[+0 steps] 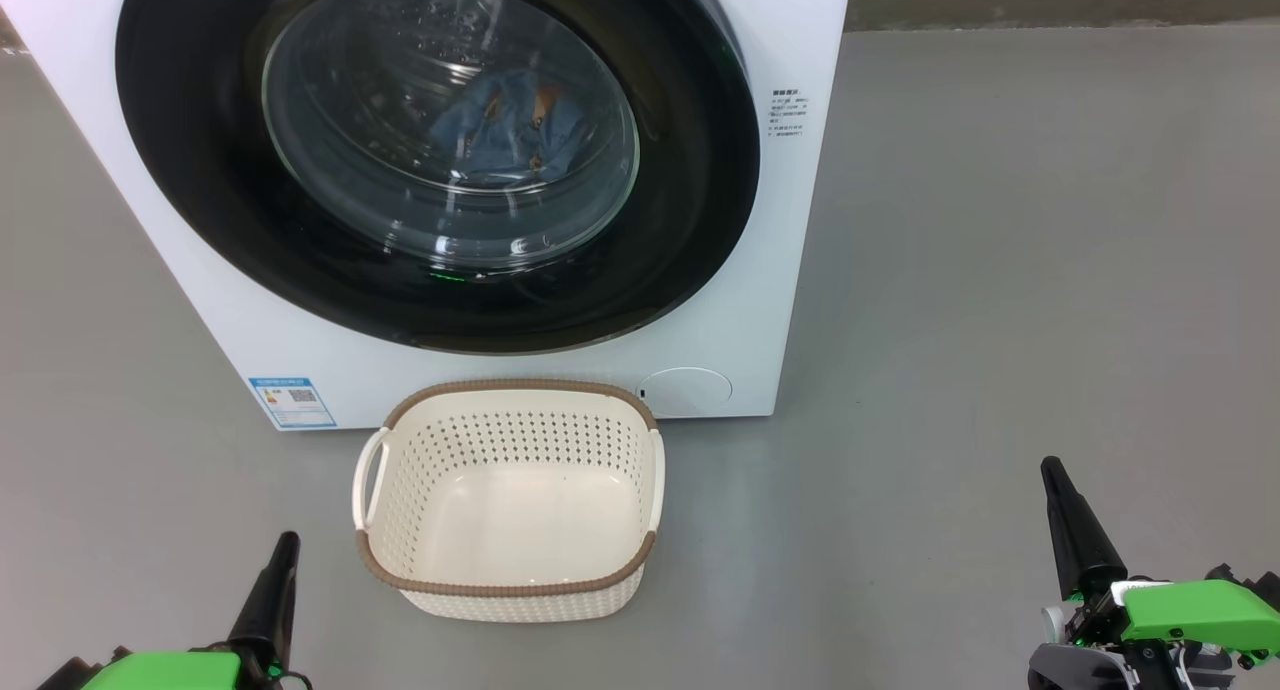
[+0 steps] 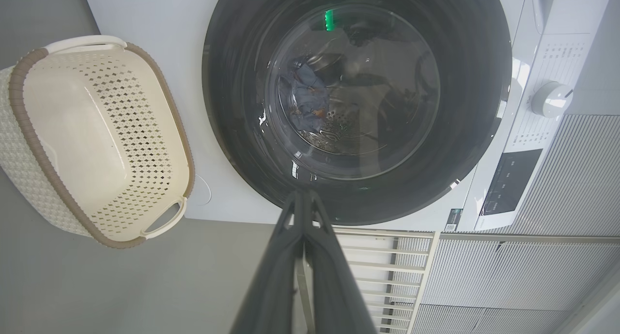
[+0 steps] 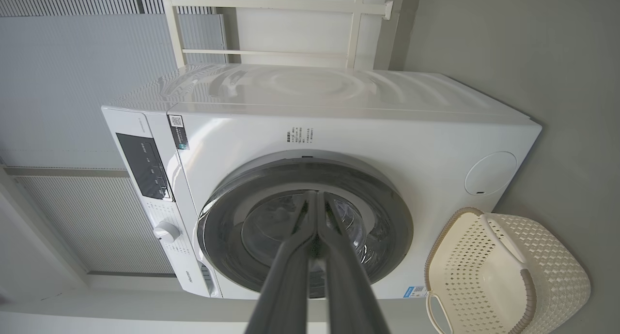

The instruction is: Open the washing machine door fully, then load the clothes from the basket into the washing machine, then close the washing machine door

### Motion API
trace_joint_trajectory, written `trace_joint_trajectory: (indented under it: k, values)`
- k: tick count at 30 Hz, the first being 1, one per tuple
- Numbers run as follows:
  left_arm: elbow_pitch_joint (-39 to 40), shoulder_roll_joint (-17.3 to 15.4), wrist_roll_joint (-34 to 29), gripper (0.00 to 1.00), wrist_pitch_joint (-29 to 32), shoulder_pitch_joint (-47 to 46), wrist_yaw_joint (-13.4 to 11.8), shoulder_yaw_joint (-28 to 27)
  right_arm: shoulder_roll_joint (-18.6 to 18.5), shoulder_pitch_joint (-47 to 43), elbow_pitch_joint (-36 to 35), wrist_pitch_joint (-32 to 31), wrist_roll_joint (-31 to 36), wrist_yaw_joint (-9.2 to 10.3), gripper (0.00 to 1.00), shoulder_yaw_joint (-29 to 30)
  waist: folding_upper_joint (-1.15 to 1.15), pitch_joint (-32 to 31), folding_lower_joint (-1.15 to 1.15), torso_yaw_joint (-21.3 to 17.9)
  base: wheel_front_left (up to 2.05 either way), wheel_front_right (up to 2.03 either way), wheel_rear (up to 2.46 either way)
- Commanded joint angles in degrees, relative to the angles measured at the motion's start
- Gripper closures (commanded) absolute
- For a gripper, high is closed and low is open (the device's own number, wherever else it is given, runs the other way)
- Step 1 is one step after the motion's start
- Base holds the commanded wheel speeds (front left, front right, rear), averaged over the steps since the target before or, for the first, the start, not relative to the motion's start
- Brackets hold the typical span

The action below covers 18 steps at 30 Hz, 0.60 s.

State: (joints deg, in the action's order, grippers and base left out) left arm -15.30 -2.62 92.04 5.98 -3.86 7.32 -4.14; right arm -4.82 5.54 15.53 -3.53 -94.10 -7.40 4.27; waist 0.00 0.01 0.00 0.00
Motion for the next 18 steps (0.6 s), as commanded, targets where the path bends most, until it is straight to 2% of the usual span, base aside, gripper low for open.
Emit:
trace_joint_trajectory:
  k: [1, 18]
  values:
    - [1.0, -0.6, 0.5, 1.0, 0.1, -2.7, 0.1, -1.9, -0.6, 0.8, -1.4, -0.3, -0.9, -0.09, 1.0, -1.1, 0.0, 0.0, 0.0, 0.0, 0.0, 0.0, 0.0]
    - [1.0, -0.6, 0.5, 1.0, 0.2, -2.7, 0.1, -2.0, -0.4, 0.8, -1.3, -0.4, -0.8, -0.09, 1.0, -0.9, 0.0, 0.0, 0.0, 0.0, 0.0, 0.0, 0.0]
